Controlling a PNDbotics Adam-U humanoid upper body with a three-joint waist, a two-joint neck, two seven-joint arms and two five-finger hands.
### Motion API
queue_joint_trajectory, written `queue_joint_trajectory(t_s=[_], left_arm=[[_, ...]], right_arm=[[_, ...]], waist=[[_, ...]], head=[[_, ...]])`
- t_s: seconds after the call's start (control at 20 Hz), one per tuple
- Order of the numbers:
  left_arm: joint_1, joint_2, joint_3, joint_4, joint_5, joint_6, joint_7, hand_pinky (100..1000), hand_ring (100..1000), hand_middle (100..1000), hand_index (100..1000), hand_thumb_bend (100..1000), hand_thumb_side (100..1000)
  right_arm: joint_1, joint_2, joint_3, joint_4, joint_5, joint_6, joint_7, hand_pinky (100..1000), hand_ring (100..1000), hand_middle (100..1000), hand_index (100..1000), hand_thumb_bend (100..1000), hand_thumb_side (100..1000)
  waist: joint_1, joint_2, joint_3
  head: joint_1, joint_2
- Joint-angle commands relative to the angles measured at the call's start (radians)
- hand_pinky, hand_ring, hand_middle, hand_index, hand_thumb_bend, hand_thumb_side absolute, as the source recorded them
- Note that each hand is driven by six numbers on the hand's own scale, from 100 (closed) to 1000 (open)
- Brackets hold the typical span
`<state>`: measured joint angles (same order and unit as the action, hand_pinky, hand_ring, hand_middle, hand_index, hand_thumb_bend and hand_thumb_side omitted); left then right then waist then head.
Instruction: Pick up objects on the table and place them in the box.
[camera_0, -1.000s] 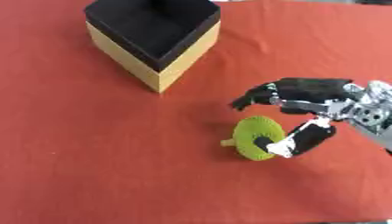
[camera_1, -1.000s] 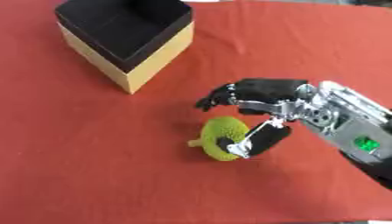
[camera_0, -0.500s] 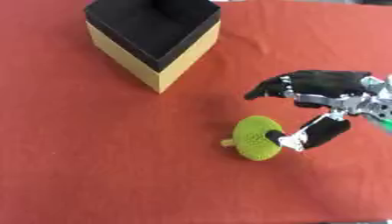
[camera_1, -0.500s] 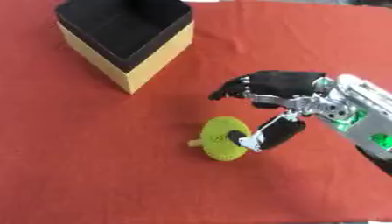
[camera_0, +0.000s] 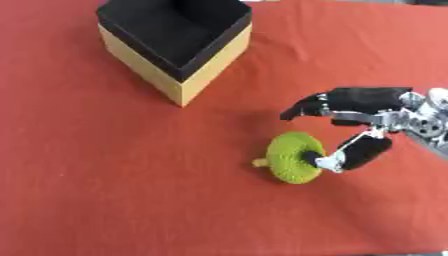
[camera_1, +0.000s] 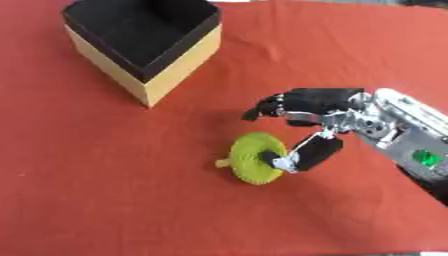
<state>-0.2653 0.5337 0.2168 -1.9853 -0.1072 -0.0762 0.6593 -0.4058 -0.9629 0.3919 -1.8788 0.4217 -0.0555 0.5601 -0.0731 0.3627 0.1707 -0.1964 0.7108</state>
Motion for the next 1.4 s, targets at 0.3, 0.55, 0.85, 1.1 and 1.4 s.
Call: queue_joint_trajectory(t_s=[0.3,0.55,0.85,1.1,1.4], left_arm=[[-0.008,0.013,0.002,-0.015,0.002,0.0,-0.004,759,654,640,756,233,552],[-0.006,0.013,0.004,-0.015,0.001,0.0,-0.002,759,655,640,755,233,552],[-0.002,0.012,0.007,-0.015,-0.002,0.0,0.001,759,655,641,755,231,553],[0.0,0.012,0.009,-0.015,-0.004,0.001,0.003,759,656,642,755,231,553],[0.002,0.013,0.01,-0.015,-0.005,0.002,0.004,759,656,642,754,230,554]], right_arm=[[-0.013,0.002,0.019,0.072,0.017,-0.025,0.027,933,893,837,951,199,449],[0.007,-0.001,0.004,0.067,-0.004,-0.045,0.001,896,849,686,825,218,309],[0.038,-0.007,-0.058,0.005,-0.068,-0.023,-0.092,816,753,461,629,120,100],[0.058,-0.015,-0.099,-0.066,-0.146,-0.018,-0.172,779,676,392,573,100,100],[0.065,-0.032,-0.139,-0.12,-0.23,-0.039,-0.267,756,611,332,523,100,100]], waist=[[0.007,-0.015,0.002],[0.008,-0.014,-0.001],[0.009,-0.015,-0.009],[0.009,-0.015,-0.014],[0.005,-0.017,-0.019]], head=[[-0.006,-0.005],[-0.001,-0.003],[0.008,-0.001],[0.011,0.001],[0.014,0.003]])
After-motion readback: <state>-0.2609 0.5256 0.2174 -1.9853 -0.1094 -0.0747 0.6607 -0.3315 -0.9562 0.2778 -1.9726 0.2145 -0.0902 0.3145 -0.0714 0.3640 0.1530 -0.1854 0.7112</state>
